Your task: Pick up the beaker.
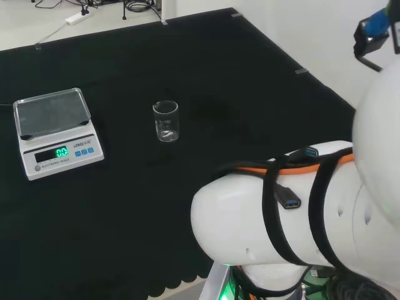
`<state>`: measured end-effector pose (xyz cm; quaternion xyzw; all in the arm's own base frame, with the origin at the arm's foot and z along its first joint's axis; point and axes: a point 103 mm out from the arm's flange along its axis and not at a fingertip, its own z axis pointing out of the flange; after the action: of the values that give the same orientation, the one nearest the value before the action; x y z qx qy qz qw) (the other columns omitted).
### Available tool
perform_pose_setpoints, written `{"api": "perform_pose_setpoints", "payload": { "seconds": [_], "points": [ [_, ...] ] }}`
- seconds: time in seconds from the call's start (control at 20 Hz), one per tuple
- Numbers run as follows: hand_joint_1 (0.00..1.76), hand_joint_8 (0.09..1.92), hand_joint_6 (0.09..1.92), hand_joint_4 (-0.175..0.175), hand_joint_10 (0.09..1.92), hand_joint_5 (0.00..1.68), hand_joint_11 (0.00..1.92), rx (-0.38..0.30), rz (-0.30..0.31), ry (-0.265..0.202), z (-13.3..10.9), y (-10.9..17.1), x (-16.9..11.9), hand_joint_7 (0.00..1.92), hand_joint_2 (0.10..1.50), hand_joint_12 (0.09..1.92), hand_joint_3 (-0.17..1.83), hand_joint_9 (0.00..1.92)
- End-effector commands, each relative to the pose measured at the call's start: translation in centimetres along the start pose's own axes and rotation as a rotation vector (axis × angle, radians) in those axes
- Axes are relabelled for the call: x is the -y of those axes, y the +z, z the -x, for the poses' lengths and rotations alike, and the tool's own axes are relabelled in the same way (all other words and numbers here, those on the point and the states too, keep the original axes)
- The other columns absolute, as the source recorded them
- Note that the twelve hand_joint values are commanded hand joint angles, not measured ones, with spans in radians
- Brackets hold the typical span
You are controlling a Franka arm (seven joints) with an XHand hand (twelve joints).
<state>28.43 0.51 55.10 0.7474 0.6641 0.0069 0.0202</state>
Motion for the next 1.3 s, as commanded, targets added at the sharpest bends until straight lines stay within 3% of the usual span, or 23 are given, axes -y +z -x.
{"api": "perform_pose_setpoints", "payload": {
  "seconds": [0.05,0.2,0.45,0.75,0.95,1.3],
  "points": [
    [0.83,0.73,0.46,-0.064,0.82,0.39,0.33,-0.021,-0.044,-0.051,8.6,-1.4,-3.6,0.58,0.61,1.43,0.54,0.57],
    [0.83,0.73,0.46,-0.064,0.82,0.39,0.33,-0.021,-0.109,-0.042,12.5,2.8,-7.2,0.58,0.61,1.43,0.54,0.57],
    [0.83,0.73,0.45,-0.064,0.82,0.38,0.33,-0.024,-0.16,-0.032,14.4,9.0,-12.4,0.58,0.61,1.43,0.54,0.56],
    [0.8,0.72,0.41,-0.056,0.83,0.32,0.3,-0.02,-0.208,-0.029,13.8,12.3,-14.9,0.54,0.59,1.44,0.53,0.52],
    [0.76,0.74,0.33,-0.04,0.87,0.31,0.25,-0.018,-0.212,-0.041,12.7,13.9,-15.4,0.39,0.59,1.47,0.5,0.44],
    [0.72,0.73,0.2,-0.017,0.89,0.26,0.13,-0.013,-0.28,-0.096,9.8,17.1,-15.2,0.24,0.58,1.51,0.44,0.31]
  ]
}}
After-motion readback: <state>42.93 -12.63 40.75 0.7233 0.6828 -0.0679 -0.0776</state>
